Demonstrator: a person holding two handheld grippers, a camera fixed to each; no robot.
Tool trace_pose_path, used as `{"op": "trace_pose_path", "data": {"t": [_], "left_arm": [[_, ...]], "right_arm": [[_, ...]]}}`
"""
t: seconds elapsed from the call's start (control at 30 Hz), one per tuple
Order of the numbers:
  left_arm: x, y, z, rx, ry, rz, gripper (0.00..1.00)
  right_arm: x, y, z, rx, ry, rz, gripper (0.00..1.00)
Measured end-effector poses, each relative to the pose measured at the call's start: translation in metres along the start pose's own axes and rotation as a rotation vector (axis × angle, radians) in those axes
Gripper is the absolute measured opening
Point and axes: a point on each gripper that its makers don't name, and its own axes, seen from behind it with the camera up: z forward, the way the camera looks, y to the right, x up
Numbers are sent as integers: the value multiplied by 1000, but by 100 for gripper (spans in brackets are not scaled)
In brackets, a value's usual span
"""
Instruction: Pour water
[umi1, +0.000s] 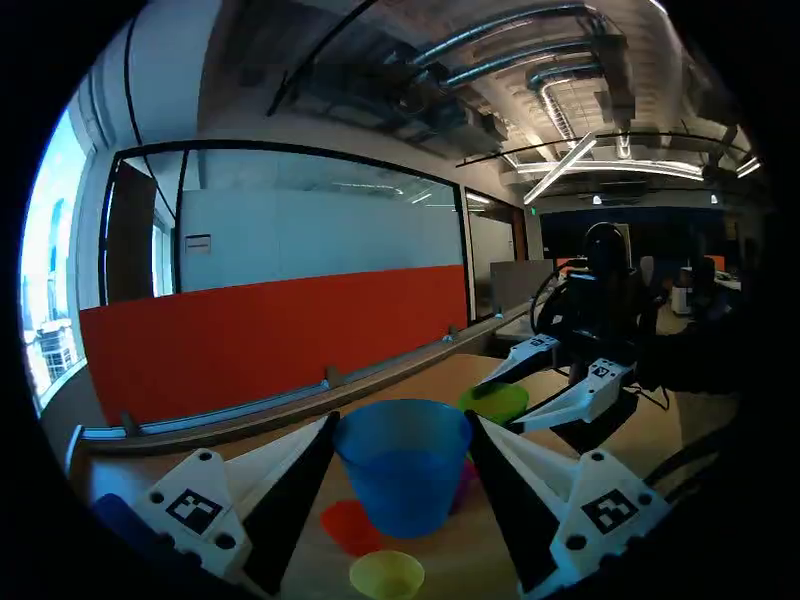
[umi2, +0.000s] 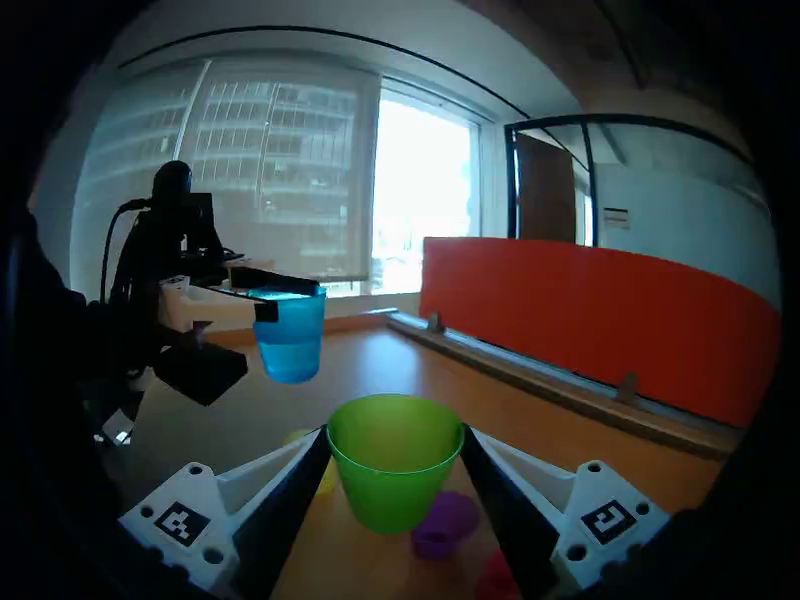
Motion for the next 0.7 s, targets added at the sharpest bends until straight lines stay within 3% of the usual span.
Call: {"op": "trace_pose_path", "data": {"t": [0.7], "left_arm": [[3,-1,2,5,-8,85,90]], "right_arm": [[-16,-23,-3,58,-45,-28,95]]}}
